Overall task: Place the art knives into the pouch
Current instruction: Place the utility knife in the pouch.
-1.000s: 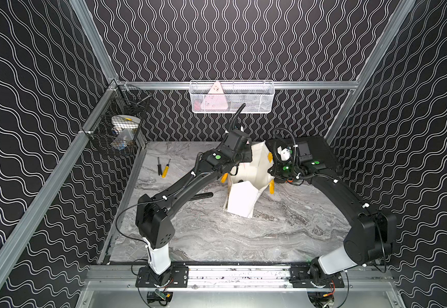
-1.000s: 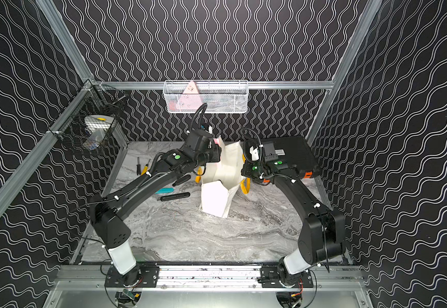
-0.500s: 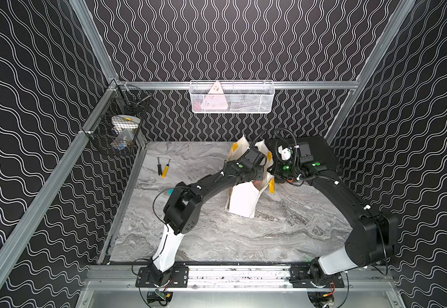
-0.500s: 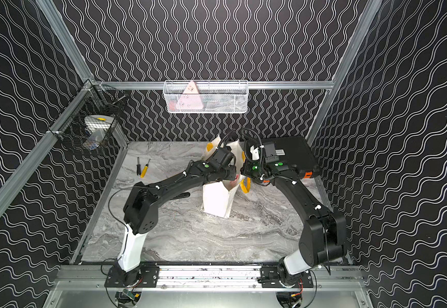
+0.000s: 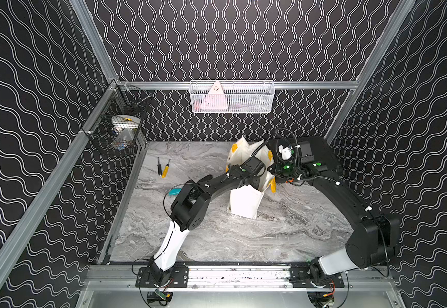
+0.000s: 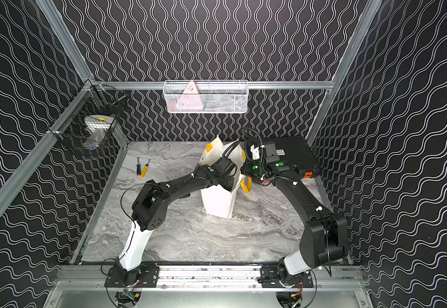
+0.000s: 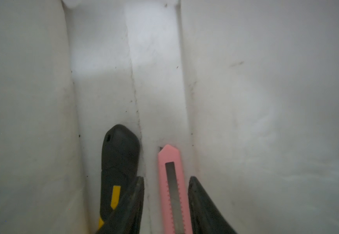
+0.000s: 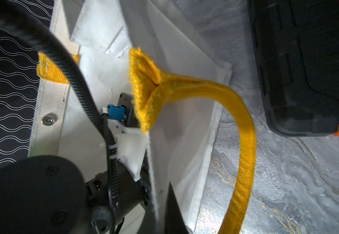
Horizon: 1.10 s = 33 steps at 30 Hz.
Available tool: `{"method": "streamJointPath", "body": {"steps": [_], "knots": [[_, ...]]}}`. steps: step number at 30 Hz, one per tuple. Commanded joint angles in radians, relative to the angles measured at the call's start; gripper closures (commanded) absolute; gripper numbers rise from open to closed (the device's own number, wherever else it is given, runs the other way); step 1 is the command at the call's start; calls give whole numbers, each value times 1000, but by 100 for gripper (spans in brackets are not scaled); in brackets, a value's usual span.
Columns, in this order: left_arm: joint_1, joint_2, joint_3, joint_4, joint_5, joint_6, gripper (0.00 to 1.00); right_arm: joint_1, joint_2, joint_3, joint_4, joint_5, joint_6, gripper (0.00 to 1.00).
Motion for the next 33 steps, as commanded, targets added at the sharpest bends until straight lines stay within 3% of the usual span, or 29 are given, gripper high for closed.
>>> {"method": "streamJointPath", "body": {"steps": [1,6,12,20,25,33], "knots": [[9,28,23,-84,-37,50,50,1,-11,19,12,20,-22,100],[49,44,2,-145,-56,80,39,-1,-16,55,-43,90,-40,100],[128,4,-83,-192,-148,131,34,-19,-27,69,-83,155,-47,100],[197,13,-70,-271,-210,228,34,-93,-33,69,-124,175,-43,100],[187,-11,-51,-238,-77,251,30,-93,-24,60,-87,82,-37,100],[68,-99,-11,-158,156,232,24,-62,24,70,-88,27,-53,100]]}}
